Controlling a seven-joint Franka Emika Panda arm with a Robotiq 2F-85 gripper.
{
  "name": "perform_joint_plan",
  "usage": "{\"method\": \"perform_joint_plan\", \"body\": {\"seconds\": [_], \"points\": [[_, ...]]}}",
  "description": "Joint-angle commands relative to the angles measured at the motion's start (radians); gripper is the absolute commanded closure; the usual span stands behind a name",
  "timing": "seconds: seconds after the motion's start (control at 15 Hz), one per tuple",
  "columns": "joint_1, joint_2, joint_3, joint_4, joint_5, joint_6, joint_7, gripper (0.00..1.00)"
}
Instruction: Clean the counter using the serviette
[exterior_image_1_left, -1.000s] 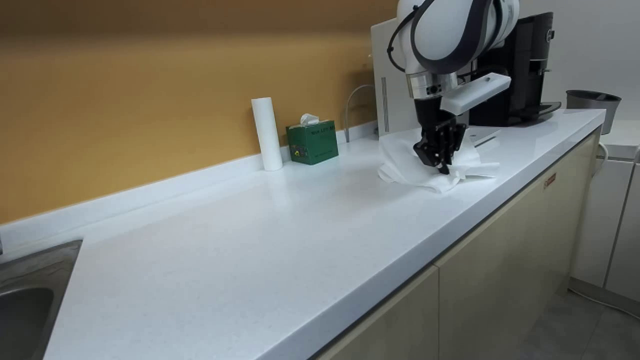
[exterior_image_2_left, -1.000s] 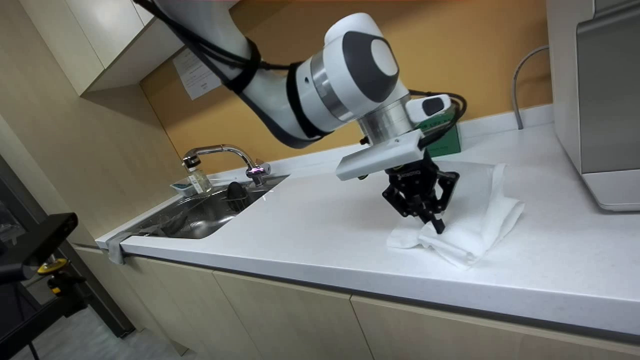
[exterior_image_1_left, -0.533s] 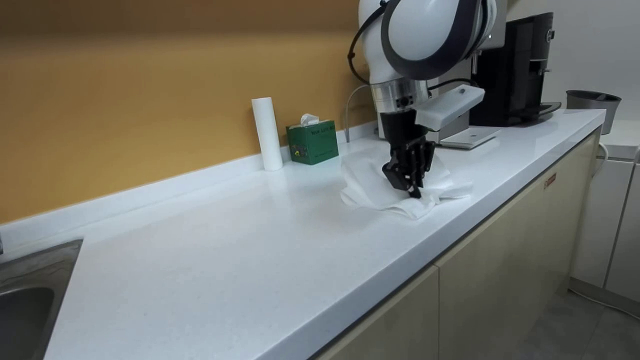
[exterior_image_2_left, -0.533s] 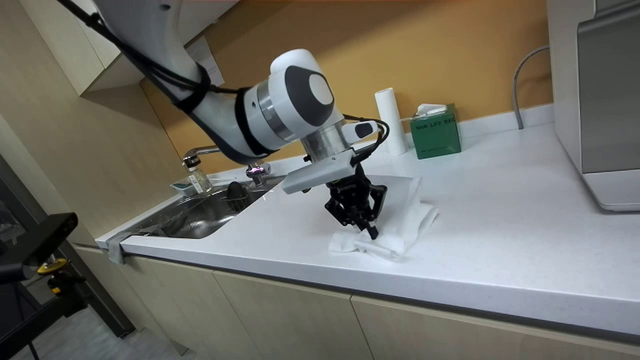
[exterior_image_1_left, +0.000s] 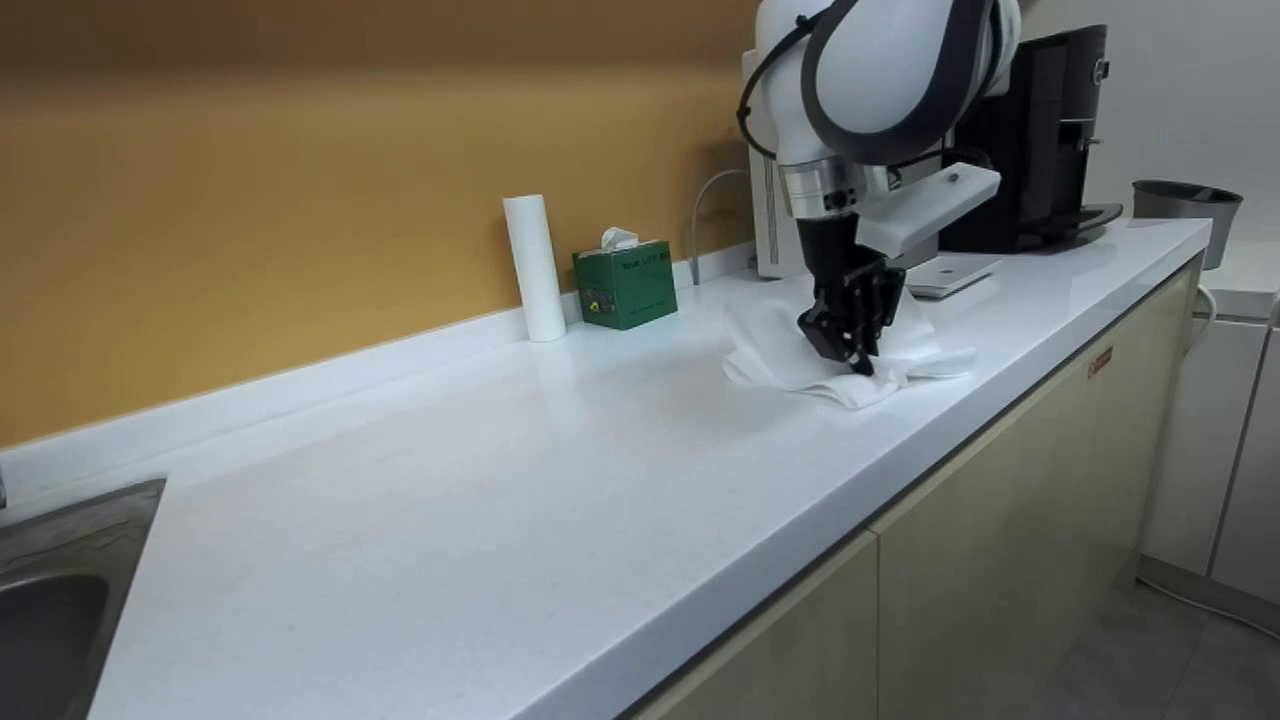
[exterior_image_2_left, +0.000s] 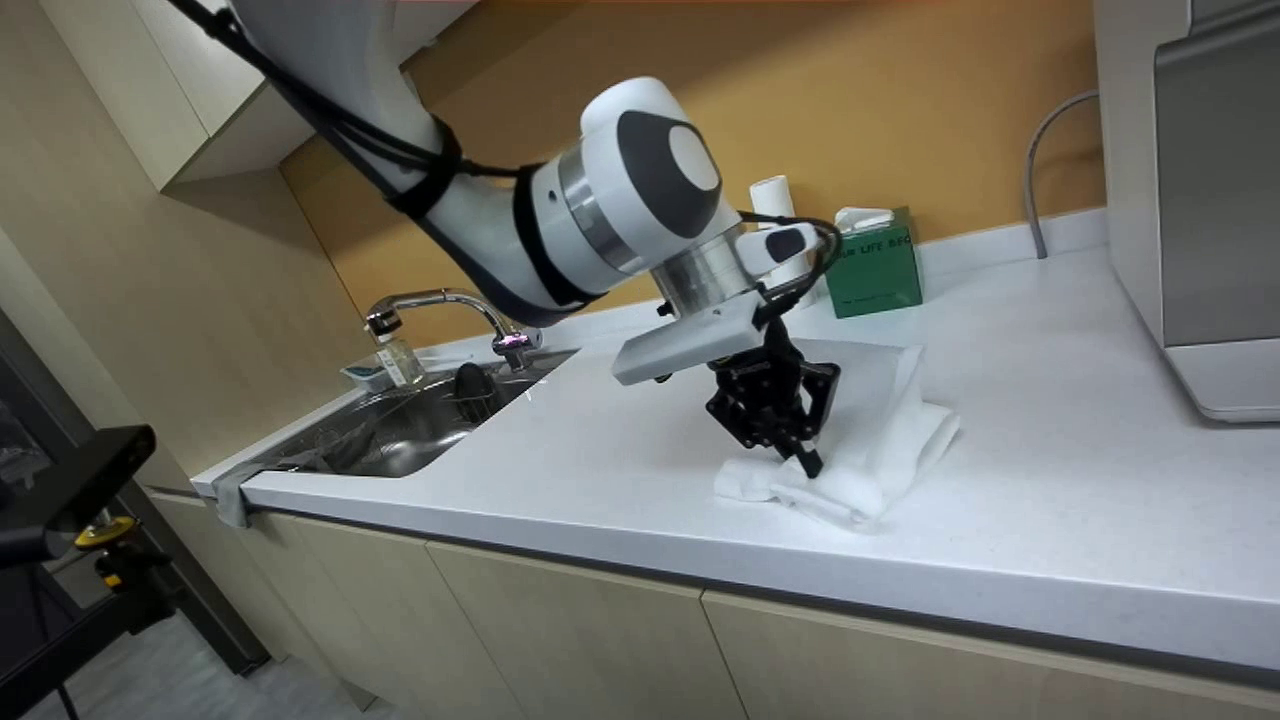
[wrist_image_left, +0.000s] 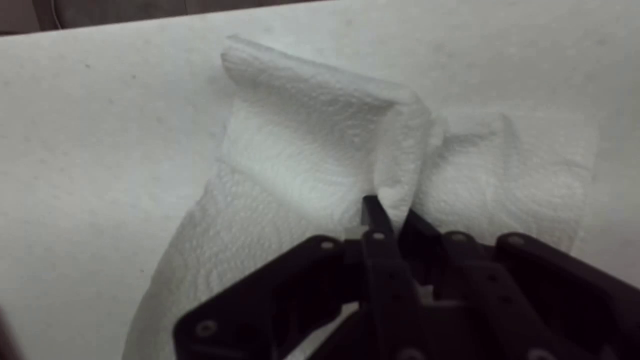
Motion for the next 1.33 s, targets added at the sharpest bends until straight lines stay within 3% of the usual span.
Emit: {"method": "perform_joint_plan", "body": {"seconds": [0.0, 0.27, 0.47, 0.93, 1.27], "points": [[-0.047, -0.008, -0.074, -0.022, -0.026, 0.035, 0.083, 0.98], [-0.091, 0.000, -0.139, -0.019, -0.018, 0.040, 0.122, 0.98], [-0.077, 0.027, -0.144, 0.013, -0.027, 0.028, 0.157, 0.98], [0.064, 0.172, -0.095, 0.181, -0.046, 0.095, 0.288, 0.98], [0.151, 0.304, -0.076, 0.349, -0.033, 0.130, 0.288, 0.98]]}}
